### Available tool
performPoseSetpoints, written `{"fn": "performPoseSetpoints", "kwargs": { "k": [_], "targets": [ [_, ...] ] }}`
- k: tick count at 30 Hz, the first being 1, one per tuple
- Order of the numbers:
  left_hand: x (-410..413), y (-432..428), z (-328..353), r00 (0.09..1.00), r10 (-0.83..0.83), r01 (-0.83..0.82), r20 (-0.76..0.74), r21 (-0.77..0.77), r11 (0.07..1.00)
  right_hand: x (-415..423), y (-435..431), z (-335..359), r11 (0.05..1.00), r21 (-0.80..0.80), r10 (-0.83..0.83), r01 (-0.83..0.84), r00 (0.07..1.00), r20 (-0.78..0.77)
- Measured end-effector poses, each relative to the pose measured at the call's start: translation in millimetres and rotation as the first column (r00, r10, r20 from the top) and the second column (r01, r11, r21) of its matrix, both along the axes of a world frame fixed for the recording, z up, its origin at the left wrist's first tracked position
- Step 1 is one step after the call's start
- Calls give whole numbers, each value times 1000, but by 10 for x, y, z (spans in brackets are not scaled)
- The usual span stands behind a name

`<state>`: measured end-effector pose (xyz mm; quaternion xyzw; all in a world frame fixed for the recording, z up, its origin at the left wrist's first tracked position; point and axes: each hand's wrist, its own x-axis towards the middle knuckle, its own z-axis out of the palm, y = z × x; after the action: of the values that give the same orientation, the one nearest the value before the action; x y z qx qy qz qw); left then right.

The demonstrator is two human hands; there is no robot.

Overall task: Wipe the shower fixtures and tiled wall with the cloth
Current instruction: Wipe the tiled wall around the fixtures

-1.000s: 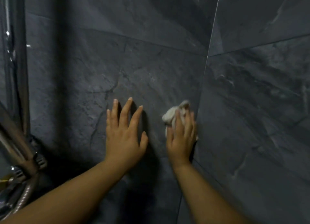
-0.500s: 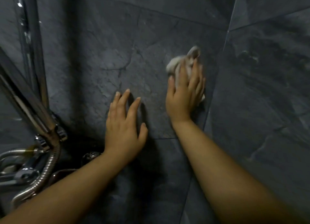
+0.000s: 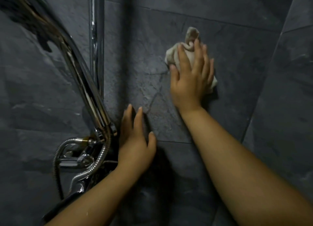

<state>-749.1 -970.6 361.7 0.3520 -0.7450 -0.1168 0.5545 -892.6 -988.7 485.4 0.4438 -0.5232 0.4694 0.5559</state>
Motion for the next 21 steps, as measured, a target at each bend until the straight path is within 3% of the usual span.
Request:
{"fn": "performPoseSetpoints", "kwargs": {
  "k": [2, 4, 7, 10, 12, 15, 18, 21],
  "targets": [
    [37, -3, -40, 1000, 2, -2, -23, 12, 1000, 150, -55, -38, 1000, -6, -12, 12, 1000, 4],
    [39, 10, -85, 1000, 9, -8, -30, 31, 999, 179, -57, -383, 996, 90, -2, 17, 987, -160],
    [73, 30, -173, 1000, 18, -17, -12, 92, 996, 16, 88, -1050, 925, 379, 166, 25, 871, -462],
    [165, 26, -249, 1000, 23, -19, -19, 163, 986, -201, 189, -1011, 873, 476, 245, 104, 751, -613],
    [226, 31, -244, 999, 17, -10, -36, 194, 981, -173, 117, -481, 900, 428, 193, 83, 805, -561],
    [242, 49, -193, 999, 6, 3, -47, 179, 984, 160, -40, 388, 969, 245, 98, -21, 947, -306],
    [258, 43, -211, 999, 0, 9, -50, 188, 982, 512, -188, 631, 983, 181, 64, -36, 986, -153],
    [269, 53, -290, 1000, 22, -17, -20, 227, 974, 683, -279, 271, 985, 164, 97, -56, 962, -253]
  ]
}}
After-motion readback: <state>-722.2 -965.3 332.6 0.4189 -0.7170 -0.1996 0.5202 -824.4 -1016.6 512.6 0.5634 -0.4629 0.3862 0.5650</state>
